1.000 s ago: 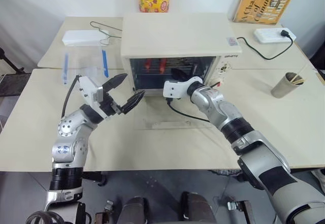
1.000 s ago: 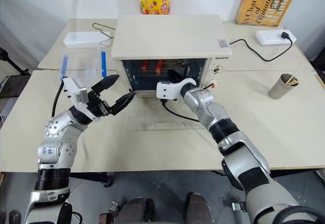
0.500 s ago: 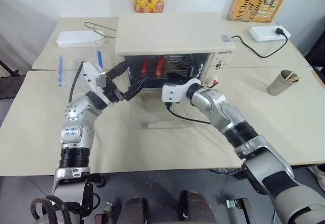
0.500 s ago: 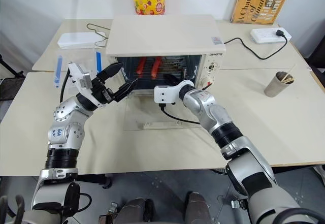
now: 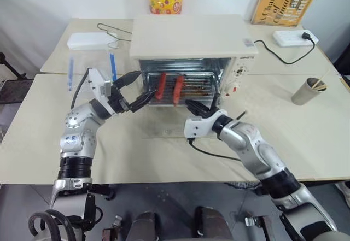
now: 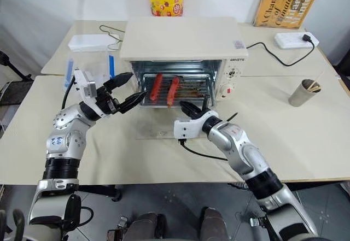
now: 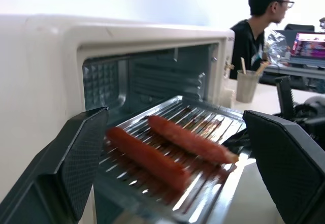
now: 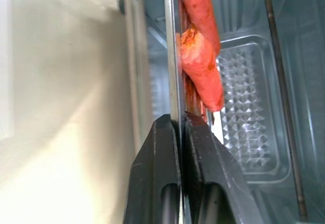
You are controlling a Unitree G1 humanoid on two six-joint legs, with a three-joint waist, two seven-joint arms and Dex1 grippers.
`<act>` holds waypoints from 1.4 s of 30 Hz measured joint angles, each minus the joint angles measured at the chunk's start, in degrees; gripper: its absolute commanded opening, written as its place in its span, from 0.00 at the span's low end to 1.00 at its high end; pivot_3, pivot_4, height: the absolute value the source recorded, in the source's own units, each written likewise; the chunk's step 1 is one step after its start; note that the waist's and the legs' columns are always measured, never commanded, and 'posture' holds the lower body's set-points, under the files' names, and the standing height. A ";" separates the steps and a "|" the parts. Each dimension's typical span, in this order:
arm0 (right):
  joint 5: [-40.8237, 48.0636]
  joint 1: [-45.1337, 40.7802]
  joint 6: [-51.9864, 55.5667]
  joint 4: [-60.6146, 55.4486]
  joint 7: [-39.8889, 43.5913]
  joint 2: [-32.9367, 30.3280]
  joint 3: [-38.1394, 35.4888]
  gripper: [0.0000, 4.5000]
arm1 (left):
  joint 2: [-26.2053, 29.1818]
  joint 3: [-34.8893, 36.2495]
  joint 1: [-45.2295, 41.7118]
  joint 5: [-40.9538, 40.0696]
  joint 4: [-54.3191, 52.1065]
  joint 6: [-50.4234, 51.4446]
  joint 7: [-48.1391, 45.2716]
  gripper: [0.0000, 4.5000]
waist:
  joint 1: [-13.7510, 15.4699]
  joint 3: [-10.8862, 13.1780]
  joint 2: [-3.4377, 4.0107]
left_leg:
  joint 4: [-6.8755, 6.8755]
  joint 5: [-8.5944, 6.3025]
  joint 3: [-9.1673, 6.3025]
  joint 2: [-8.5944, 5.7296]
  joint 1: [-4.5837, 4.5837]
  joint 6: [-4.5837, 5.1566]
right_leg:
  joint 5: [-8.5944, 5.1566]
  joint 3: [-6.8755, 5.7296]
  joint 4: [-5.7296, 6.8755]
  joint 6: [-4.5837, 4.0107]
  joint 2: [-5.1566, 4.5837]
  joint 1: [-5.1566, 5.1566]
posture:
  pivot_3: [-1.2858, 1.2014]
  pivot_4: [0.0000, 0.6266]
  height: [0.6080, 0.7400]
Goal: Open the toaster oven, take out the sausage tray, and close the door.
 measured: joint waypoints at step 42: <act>1.10 12.54 -12.50 -14.98 1.69 -6.14 -6.93 0.00 | -1.53 21.22 -4.69 -40.78 -7.63 82.79 46.73 0.28 | 1.51 0.02 -0.06 | 0.04 0.00 -0.37 -0.02 0.29 -0.06 | -0.01 0.31 0.10 -0.01 0.01 0.14 | 0.52 0.24 1.00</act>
